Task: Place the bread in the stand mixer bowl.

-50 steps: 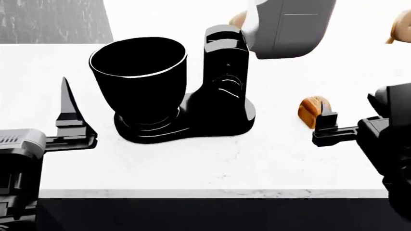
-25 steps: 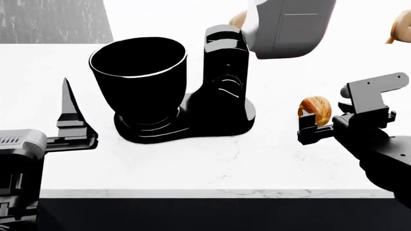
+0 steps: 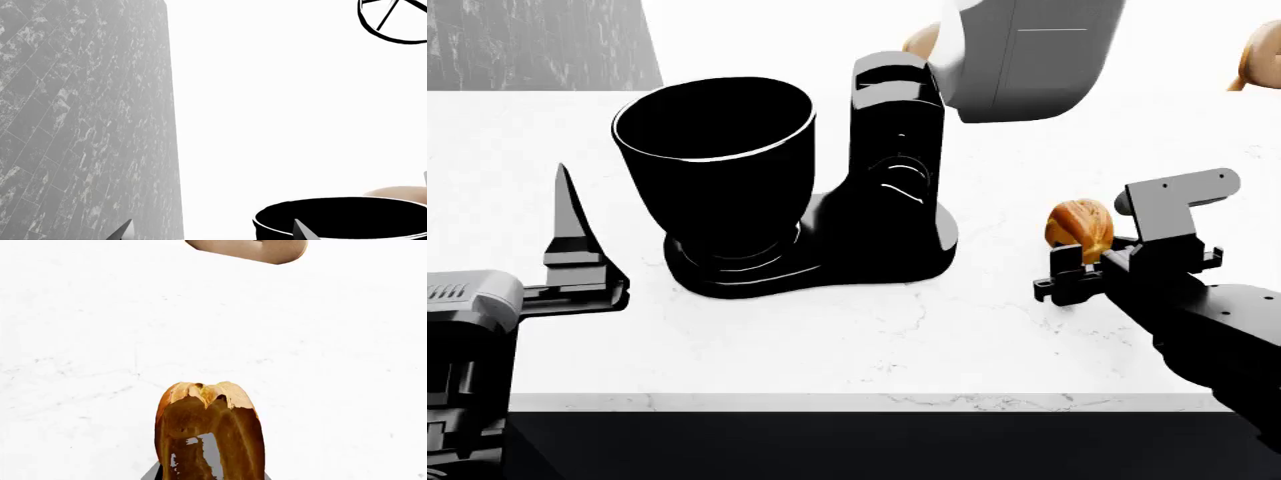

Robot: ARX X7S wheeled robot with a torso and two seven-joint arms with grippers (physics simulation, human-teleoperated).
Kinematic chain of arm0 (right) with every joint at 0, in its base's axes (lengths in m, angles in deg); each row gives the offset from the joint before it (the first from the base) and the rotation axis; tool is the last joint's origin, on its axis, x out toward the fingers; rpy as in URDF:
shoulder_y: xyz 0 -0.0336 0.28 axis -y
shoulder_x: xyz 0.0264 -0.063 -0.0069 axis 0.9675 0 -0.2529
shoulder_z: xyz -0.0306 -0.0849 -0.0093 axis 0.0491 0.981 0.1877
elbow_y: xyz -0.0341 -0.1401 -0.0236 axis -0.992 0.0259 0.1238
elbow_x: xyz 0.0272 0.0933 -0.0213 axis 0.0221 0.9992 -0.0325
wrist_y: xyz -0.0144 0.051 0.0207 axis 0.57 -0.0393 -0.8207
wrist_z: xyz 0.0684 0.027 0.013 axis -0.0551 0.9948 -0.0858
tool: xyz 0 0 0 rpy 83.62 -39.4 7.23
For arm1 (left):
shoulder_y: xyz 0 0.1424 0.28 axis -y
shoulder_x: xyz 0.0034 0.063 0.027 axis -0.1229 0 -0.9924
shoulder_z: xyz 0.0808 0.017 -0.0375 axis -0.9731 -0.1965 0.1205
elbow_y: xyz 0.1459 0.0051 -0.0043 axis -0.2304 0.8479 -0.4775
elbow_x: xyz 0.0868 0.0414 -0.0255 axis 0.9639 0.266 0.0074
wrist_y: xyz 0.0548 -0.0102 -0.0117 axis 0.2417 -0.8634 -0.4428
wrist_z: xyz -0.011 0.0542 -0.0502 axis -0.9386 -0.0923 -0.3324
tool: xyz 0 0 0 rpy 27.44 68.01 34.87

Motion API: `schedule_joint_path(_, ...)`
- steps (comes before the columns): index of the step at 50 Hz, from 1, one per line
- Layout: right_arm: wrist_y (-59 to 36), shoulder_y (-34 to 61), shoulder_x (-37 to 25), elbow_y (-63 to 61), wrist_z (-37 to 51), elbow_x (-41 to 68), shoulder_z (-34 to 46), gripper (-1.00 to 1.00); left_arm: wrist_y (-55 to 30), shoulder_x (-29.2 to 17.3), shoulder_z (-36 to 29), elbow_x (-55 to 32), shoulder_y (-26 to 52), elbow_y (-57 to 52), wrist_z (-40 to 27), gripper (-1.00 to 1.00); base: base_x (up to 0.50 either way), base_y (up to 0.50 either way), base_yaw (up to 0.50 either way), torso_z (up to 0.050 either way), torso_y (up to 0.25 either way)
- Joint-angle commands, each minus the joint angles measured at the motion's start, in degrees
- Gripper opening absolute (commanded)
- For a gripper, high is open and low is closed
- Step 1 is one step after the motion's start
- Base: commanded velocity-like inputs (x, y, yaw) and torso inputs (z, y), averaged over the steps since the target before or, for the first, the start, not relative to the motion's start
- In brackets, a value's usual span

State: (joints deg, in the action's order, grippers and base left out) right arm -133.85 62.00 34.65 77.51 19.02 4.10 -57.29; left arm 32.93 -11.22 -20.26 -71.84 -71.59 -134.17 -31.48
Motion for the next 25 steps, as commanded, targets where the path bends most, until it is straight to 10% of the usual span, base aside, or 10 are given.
schedule_joint_path(1, 2.35, -1.16, 0.53, -0.8, -1.95, 0.35, -2.02, -1.0, 0.7, 1.12, 1.3, 1.39, -0.31, 0.3, 0.69, 1.0, 0.0, 0.0, 0.0, 0.0, 0.0)
schedule_joint_path(25, 11.24, -26.94, -17.63, -42.07, 4.8, 14.7, -19.94, -1.0, 0.09, 0.58, 2.16, 0.17, -0.18, -0.33, -0.08, 1.0, 0.0, 0.0, 0.0, 0.0, 0.0)
